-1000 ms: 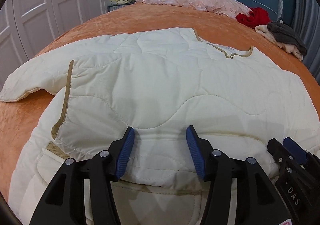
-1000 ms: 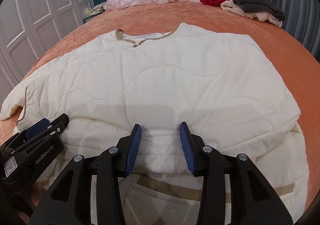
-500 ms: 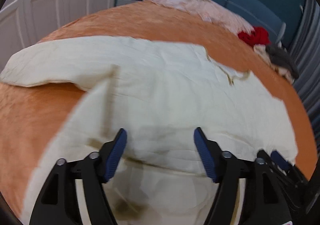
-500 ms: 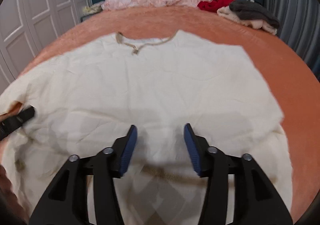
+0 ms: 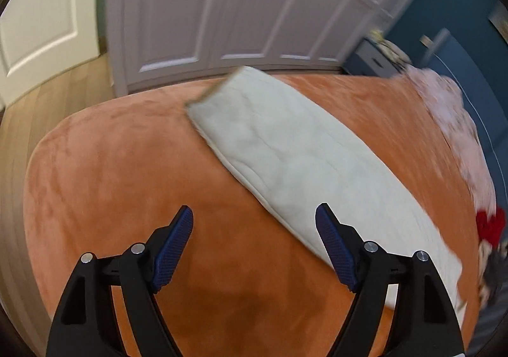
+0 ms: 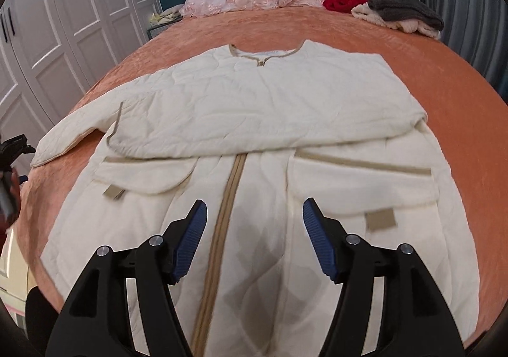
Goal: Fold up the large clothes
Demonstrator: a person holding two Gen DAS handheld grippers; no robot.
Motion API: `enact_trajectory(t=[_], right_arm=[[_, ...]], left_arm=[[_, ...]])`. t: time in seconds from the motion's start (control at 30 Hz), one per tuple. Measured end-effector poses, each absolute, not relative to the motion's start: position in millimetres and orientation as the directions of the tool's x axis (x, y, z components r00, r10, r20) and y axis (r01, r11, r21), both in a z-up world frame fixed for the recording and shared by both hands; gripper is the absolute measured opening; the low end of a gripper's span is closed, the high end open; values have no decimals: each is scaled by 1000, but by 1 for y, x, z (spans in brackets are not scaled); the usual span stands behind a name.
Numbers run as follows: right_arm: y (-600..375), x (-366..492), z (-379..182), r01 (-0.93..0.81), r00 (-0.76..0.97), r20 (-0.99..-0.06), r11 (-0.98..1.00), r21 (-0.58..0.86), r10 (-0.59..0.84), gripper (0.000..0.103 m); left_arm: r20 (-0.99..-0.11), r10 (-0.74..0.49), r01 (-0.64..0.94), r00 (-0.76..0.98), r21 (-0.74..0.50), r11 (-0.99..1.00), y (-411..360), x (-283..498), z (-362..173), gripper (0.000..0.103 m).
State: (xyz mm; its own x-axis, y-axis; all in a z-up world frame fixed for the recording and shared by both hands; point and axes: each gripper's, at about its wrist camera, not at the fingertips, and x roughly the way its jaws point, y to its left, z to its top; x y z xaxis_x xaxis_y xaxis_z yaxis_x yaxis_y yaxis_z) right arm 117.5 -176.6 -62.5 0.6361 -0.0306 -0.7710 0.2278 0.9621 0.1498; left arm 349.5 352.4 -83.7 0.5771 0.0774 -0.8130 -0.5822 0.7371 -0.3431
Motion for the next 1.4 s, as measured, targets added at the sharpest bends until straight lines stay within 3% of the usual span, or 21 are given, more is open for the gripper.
enact_trajectory(t=[0.2, 0.27, 0.33, 0.43, 0.6, 0.77, 0.9, 1.07, 1.23, 1.4], right_arm=[[-168, 111, -53, 251, 640, -767, 956, 154, -44, 64], [-163, 110, -50, 244, 640, -767, 960, 137, -53, 64], [-162, 110, -48, 238, 641, -765, 963, 131, -55, 64], [-162, 109, -44, 235, 648, -760, 962, 136, -50, 64], [-164, 106, -40, 238, 661, -749, 958, 158, -41, 64], [-171, 99, -37, 247, 673, -738, 952, 180, -35, 64], [-182, 91, -35, 257, 683, -729, 949, 183, -44, 64], [-207, 78, -32, 294, 693, -719, 932, 210, -57, 65], [-235, 67, -36, 341, 690, -720, 911, 231, -76, 65], [-259, 60, -47, 377, 674, -735, 891, 253, -76, 65]], left_arm=[[-823, -7, -619, 567, -432, 655, 382, 378, -106, 74], [-825, 1, -615, 565, -420, 667, 378, 381, -105, 67], [-826, -29, -584, 563, -422, 693, 376, 393, -101, 22], [-812, -10, -540, 583, -397, 742, 361, 401, -79, 6], [-714, -33, -376, 700, -407, 832, 310, 401, -6, 4], [-580, -163, -76, 798, -366, 927, 193, 383, 82, 4], [-524, -291, 137, 801, -313, 940, 90, 358, 113, 4], [-542, -440, 346, 717, -271, 898, -32, 317, 106, 4], [-631, -509, 440, 586, -280, 853, -118, 283, 63, 5], [-727, -506, 457, 463, -293, 840, -165, 271, 8, 25]])
